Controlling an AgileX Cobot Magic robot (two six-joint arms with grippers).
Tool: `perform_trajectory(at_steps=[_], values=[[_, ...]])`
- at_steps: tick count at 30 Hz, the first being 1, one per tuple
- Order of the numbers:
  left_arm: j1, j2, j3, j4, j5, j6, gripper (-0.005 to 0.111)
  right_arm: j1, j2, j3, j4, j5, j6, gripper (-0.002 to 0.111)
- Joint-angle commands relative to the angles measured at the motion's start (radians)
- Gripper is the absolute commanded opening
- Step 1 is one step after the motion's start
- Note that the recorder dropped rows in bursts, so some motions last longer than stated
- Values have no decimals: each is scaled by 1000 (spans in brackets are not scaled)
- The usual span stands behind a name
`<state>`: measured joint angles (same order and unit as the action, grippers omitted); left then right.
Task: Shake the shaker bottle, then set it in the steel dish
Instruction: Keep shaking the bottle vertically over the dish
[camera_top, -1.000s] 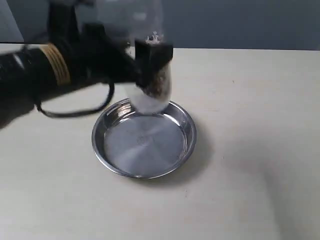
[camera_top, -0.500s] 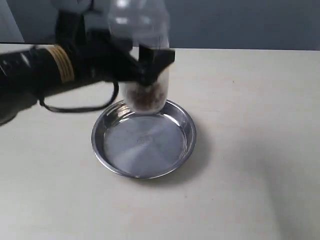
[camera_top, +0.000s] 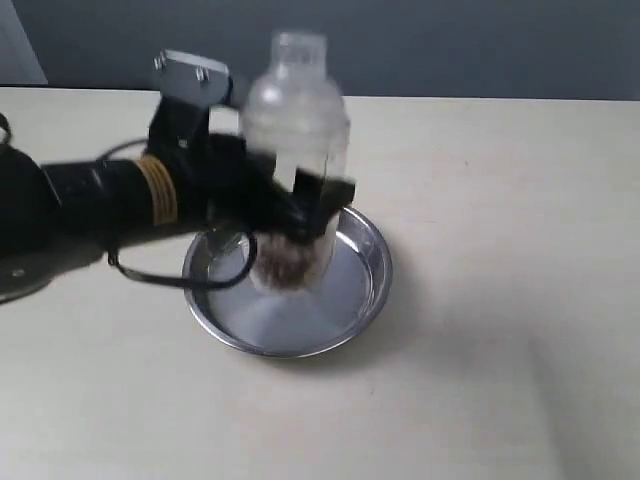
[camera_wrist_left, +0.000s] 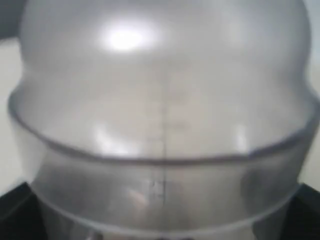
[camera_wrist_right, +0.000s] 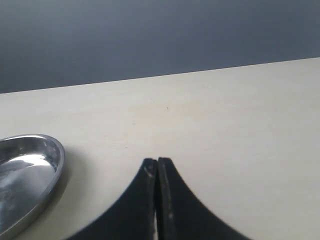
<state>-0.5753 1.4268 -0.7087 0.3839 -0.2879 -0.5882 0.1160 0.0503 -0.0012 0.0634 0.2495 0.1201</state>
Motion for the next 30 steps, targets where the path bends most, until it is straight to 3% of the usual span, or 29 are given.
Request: perform_trajectory(at_steps=[1,3,5,7,9,11,14,17,20,23,24,26,28,30], values=[[-6,-49,-61,7,5,18,0,3,4,1,-9,-15,-4,-1],[-4,52,15,-24,21,11,0,3,4,1,-9,-15,-4,-1],[-4,81,29,-43,-59,9,0,3,4,1,-9,-15,-4,-1],[-4,16,-17,-34,-190,9,0,3,4,1,-9,-15,-4,-1],[-6,-55,-90,-23,-223,9,0,3,4,1,-9,-15,-4,-1],[-8,-79,-121,10,-115,4,0,3,4,1,-9,-15,-4,-1],[-24,23,-38,18,63,13,0,2,4,1,-9,-15,-4,-1],[-22,63,-14,3,-4,-4,0,2,4,1,-9,-11,-4,-1],[-27,-38,-100,23,-158,-4,0,2,4,1,-9,-13,-4,-1],[-27,-85,-157,56,-42,32,0,2,4,1,-9,-13,-4,-1],[-27,-55,-130,54,46,25,0,2,4,1,-9,-13,-4,-1],[-27,24,-47,33,92,20,0,2,4,1,-9,-13,-4,-1],[-24,56,1,-23,22,20,0,2,4,1,-9,-13,-4,-1],[-26,-8,-35,-8,-130,20,0,2,4,1,-9,-13,-4,-1]])
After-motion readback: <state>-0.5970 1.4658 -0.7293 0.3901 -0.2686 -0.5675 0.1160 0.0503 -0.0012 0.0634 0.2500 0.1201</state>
